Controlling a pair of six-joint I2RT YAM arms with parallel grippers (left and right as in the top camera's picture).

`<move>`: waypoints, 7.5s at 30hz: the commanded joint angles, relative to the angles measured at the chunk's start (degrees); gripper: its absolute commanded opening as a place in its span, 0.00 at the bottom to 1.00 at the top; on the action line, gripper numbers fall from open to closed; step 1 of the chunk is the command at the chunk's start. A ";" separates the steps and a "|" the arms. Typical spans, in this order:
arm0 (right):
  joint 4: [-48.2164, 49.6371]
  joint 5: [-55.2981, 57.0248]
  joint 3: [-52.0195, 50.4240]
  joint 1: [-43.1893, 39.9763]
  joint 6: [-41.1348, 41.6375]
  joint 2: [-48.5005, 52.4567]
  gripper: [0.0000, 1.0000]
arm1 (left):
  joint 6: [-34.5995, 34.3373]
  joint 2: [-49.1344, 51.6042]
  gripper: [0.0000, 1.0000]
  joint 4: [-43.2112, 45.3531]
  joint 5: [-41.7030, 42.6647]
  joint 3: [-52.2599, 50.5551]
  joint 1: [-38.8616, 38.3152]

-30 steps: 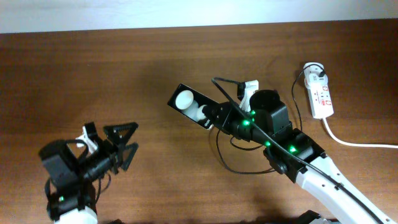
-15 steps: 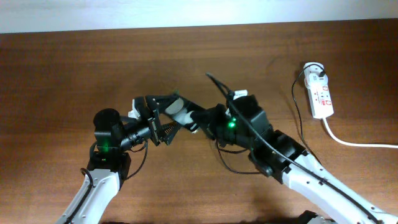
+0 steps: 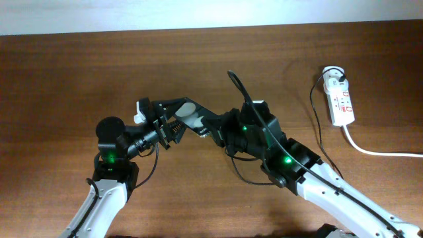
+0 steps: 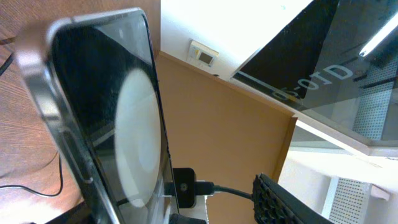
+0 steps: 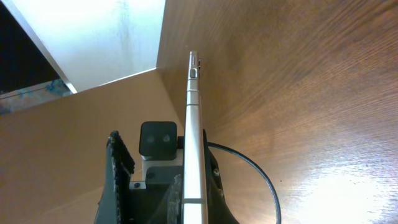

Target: Plug charger to phone and switch on socket

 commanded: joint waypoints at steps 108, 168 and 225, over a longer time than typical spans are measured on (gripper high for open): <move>-42.82 3.98 24.90 -16.92 -57.77 29.42 0.04 | 48.43 19.26 0.00 -32.79 26.21 11.87 1.27; -43.28 -8.81 9.20 7.80 -51.12 -2.62 0.04 | 37.00 19.26 0.00 -4.02 32.28 11.89 -0.72; -40.74 -11.80 9.09 7.82 -48.39 -2.82 0.04 | 41.62 19.26 0.00 -4.09 33.75 11.87 2.25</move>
